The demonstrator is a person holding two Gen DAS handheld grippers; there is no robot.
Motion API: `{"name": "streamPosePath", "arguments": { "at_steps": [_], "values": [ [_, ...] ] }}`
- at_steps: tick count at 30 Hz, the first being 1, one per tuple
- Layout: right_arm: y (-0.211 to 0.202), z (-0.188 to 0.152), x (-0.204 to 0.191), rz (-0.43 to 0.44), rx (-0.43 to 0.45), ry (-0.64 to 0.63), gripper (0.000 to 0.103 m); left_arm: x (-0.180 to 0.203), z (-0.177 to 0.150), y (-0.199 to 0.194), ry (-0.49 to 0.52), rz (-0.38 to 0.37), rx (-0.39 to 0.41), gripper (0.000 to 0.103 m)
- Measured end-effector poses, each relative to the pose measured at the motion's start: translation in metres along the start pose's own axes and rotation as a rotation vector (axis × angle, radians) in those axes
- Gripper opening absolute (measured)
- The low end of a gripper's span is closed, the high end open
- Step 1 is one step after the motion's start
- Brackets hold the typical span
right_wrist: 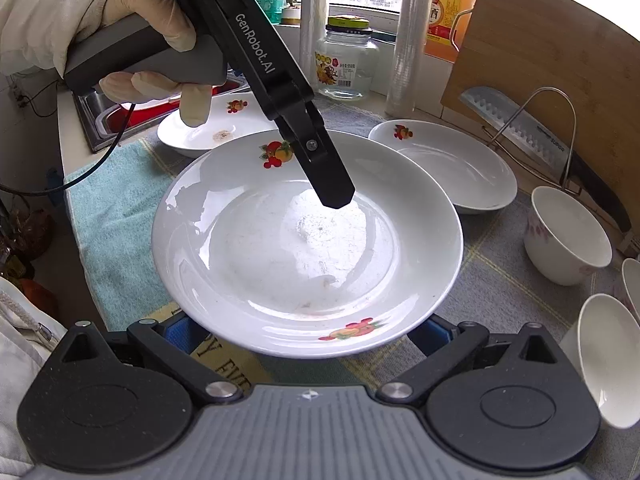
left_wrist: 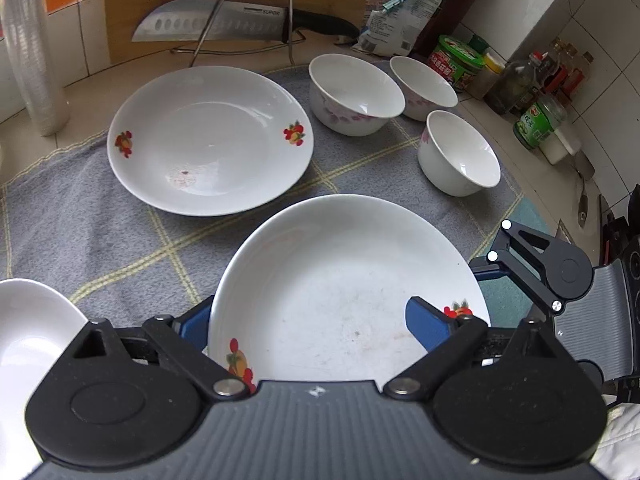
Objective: Organize plates and bowls
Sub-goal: 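Carry the large plate with the left gripper toward the first plate, then lower the large plate onto the first plate with the left gripper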
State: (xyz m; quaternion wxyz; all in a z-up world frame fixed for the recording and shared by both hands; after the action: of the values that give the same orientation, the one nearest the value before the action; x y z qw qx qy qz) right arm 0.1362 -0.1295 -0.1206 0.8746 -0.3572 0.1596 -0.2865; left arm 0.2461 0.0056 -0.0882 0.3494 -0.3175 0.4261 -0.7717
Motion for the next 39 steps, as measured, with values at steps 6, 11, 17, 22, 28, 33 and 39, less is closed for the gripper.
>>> {"name": "streamPosePath", "arguments": {
  "at_steps": [6, 11, 17, 22, 28, 33, 39],
  "values": [
    [0.017, 0.024, -0.015, 0.027, 0.012, -0.025, 0.103, -0.028, -0.010, -0.019, -0.031, 0.028, 0.022, 0.096],
    [0.033, 0.043, -0.027, 0.051, 0.012, -0.061, 0.103, -0.053, -0.021, -0.034, -0.069, 0.051, 0.036, 0.096],
    [0.050, 0.066, -0.037, 0.079, 0.019, -0.110, 0.103, -0.079, -0.031, -0.048, -0.109, 0.082, 0.057, 0.096],
    [0.066, 0.084, -0.044, 0.103, 0.019, -0.144, 0.103, -0.102, -0.039, -0.058, -0.145, 0.103, 0.070, 0.096],
    [0.086, 0.104, -0.054, 0.129, 0.016, -0.179, 0.103, -0.130, -0.048, -0.066, -0.190, 0.124, 0.079, 0.096],
    [0.103, 0.118, -0.058, 0.149, 0.010, -0.197, 0.103, -0.152, -0.054, -0.069, -0.223, 0.134, 0.082, 0.096],
    [0.122, 0.130, -0.061, 0.166, -0.005, -0.207, 0.103, -0.172, -0.058, -0.067, -0.246, 0.137, 0.079, 0.096]
  ]
}}
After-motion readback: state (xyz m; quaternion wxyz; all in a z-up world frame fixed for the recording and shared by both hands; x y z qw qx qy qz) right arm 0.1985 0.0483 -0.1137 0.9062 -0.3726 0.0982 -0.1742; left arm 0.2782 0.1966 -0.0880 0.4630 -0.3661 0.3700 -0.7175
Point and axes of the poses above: each gripper's, at about its wrist camera, not at the fingertips, and y roughly the way its jaws point, x to its right, z to its top, the point moved 6 cm from there along y, roughly the way its jaws point, and after that the axes turned 6 degrees about z, right-handed, at the moved point
